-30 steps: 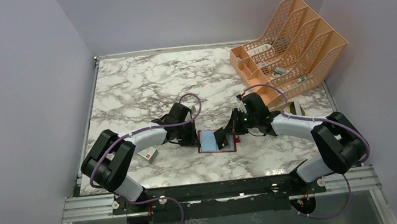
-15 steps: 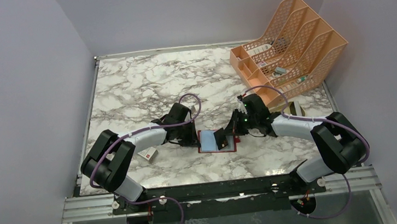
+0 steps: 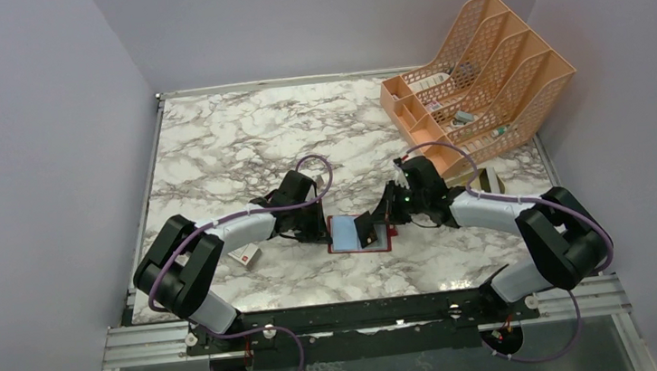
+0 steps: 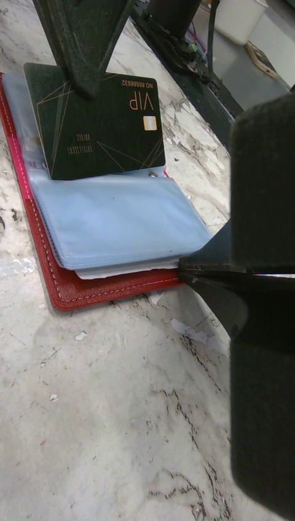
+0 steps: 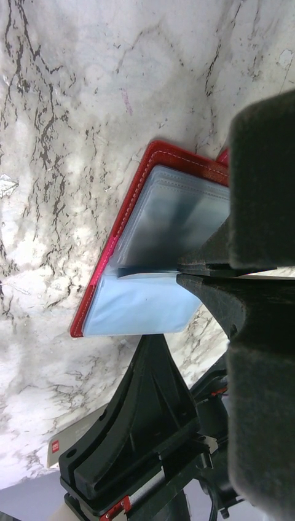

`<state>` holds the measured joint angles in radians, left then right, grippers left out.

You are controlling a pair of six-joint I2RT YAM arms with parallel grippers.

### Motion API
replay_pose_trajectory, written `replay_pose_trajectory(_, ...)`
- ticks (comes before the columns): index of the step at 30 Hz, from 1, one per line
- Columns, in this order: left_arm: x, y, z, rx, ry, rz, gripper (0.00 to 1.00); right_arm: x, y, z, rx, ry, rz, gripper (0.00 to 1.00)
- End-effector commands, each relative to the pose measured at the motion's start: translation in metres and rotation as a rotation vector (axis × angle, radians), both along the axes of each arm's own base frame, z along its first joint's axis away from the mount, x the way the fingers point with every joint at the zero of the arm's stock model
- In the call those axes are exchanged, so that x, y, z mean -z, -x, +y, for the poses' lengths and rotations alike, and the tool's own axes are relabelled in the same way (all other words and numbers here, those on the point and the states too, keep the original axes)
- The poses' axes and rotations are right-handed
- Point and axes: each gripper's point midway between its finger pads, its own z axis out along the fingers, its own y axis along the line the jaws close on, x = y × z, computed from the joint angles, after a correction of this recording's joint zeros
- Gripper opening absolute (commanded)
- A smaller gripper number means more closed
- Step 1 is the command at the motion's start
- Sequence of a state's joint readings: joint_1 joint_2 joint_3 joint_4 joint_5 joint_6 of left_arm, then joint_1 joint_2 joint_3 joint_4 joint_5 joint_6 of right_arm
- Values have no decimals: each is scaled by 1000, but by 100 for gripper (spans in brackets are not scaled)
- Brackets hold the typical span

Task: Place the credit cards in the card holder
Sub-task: Insert the credit card into the card holder.

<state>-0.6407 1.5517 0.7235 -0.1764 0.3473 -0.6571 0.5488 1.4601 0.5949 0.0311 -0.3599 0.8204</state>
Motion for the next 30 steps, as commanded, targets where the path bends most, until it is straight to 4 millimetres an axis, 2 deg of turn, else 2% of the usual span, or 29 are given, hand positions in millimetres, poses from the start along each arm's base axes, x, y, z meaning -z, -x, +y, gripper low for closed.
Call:
replay_pose_trajectory(1, 10, 15, 8, 5, -31, 44, 2, 5, 0, 0, 20, -10, -5, 1)
replay_pose_trajectory(16, 8, 16, 6, 9, -20, 49, 2, 3, 4, 11, 18, -105, 20, 1)
replay_pose_trajectory(21, 7, 17, 4, 10, -15, 50, 2, -3, 3, 15, 26, -160, -4, 1)
replay_pose_trajectory(30, 1, 22, -4, 14, 20, 58, 2, 0, 2, 16, 34, -180, -14, 1)
